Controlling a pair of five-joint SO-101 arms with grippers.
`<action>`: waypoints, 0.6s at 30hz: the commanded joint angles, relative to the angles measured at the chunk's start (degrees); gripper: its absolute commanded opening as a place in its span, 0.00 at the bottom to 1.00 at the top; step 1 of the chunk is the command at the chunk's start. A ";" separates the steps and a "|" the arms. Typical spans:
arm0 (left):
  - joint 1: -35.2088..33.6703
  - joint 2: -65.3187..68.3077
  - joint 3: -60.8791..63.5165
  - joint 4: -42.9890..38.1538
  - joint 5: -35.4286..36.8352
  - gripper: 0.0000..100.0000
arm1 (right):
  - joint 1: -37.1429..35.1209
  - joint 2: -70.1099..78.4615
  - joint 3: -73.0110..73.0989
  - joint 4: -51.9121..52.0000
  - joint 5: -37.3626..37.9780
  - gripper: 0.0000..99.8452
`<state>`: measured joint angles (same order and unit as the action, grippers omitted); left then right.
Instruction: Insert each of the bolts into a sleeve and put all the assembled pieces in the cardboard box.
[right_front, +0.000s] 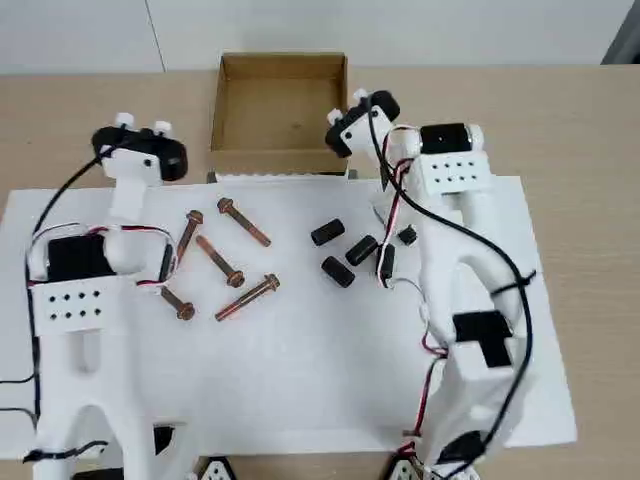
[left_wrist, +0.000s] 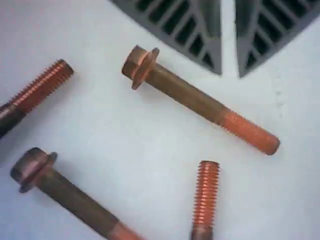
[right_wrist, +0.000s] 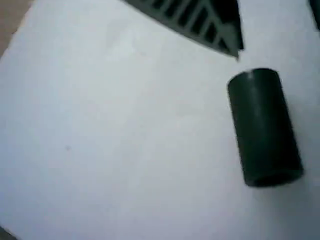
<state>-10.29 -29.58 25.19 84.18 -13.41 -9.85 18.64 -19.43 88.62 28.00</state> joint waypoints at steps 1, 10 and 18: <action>2.37 -0.18 0.57 -0.88 -0.09 0.01 | 0.31 2.15 -6.51 2.95 2.90 0.13; 5.54 -0.18 3.38 -1.23 -0.09 0.01 | 0.66 6.46 -7.91 2.86 7.21 0.19; 5.63 -0.18 3.38 -2.11 -0.09 0.01 | 1.10 10.51 -7.91 0.57 7.38 0.19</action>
<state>-5.01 -29.58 28.70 83.30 -13.58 -9.58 29.19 -24.79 90.55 34.95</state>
